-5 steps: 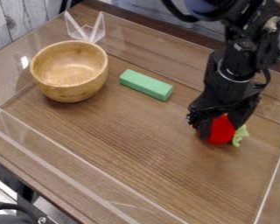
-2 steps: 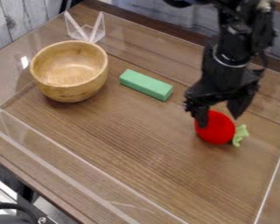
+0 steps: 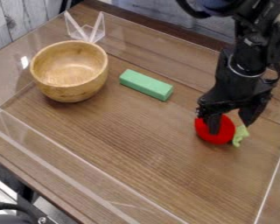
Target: Move the red fruit to the left
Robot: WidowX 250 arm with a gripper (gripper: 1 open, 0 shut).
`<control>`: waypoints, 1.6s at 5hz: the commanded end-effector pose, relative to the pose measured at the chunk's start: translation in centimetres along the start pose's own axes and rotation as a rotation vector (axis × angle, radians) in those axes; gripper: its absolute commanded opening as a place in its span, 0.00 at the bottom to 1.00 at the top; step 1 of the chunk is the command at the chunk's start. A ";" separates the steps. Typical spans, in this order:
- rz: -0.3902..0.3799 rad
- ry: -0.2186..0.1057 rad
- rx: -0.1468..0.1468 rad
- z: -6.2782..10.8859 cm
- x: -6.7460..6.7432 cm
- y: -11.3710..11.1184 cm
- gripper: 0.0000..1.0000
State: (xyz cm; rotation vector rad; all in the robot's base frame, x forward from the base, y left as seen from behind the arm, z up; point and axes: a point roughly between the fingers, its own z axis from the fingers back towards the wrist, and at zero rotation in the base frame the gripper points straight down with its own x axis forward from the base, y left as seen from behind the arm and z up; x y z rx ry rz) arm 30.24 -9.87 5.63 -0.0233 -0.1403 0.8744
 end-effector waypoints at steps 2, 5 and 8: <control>-0.035 0.014 -0.088 4.2 1.0 1.2 0.00; 0.198 0.007 -0.138 4.7 8.8 0.3 0.00; 0.221 -0.013 -0.183 4.0 10.5 -1.9 0.00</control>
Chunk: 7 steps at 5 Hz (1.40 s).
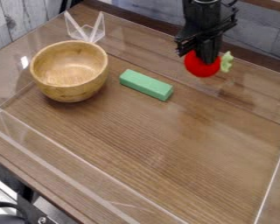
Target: Move the red fruit to the left
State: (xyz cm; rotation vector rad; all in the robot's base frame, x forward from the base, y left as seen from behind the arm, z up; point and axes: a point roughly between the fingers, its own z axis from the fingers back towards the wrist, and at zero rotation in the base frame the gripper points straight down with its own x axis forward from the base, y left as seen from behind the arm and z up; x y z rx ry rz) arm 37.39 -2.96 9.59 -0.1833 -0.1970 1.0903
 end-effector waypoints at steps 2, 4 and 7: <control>0.066 -0.019 -0.059 2.2 1.5 0.1 0.00; 0.109 -0.025 -0.081 2.2 2.4 0.2 0.00; 0.162 -0.060 -0.101 2.4 2.7 0.7 0.00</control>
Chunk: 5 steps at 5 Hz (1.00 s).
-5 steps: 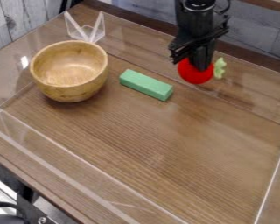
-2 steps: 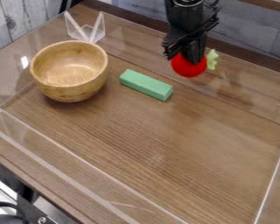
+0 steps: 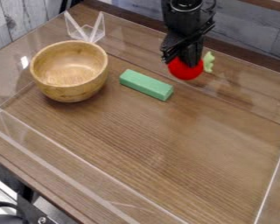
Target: Move the red fruit to the left
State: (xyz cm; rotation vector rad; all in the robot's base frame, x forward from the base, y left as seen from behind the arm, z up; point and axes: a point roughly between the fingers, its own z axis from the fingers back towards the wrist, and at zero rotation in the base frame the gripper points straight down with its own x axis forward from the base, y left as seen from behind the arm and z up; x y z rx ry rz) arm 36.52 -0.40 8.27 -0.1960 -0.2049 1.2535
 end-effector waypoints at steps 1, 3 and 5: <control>-0.015 -0.029 -0.107 4.0 0.9 -2.1 0.00; -0.053 -0.034 -0.126 3.1 0.7 -2.1 0.00; -0.047 -0.042 -0.139 2.4 0.4 -1.1 0.00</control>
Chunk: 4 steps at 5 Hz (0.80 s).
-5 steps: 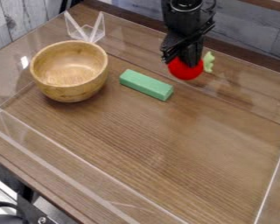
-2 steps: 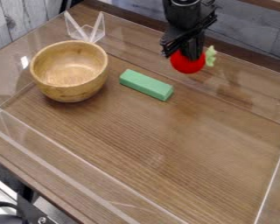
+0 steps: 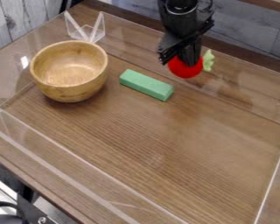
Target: Move the red fruit to the left
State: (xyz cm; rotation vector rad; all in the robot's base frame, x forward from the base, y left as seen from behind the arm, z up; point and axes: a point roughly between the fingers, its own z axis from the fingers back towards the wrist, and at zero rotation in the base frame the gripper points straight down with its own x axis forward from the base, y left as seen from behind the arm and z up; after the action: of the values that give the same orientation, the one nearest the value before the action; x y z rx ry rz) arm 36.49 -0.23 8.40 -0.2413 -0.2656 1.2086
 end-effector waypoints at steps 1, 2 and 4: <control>-0.045 0.013 -0.077 4.4 0.5 -0.7 0.00; -0.095 0.042 -0.082 6.3 1.0 1.1 0.00; -0.225 0.061 -0.081 6.9 -0.2 6.5 0.00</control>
State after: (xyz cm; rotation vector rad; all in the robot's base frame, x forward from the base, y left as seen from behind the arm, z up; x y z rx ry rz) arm 28.06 1.92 11.57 -0.2970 -0.2371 0.9748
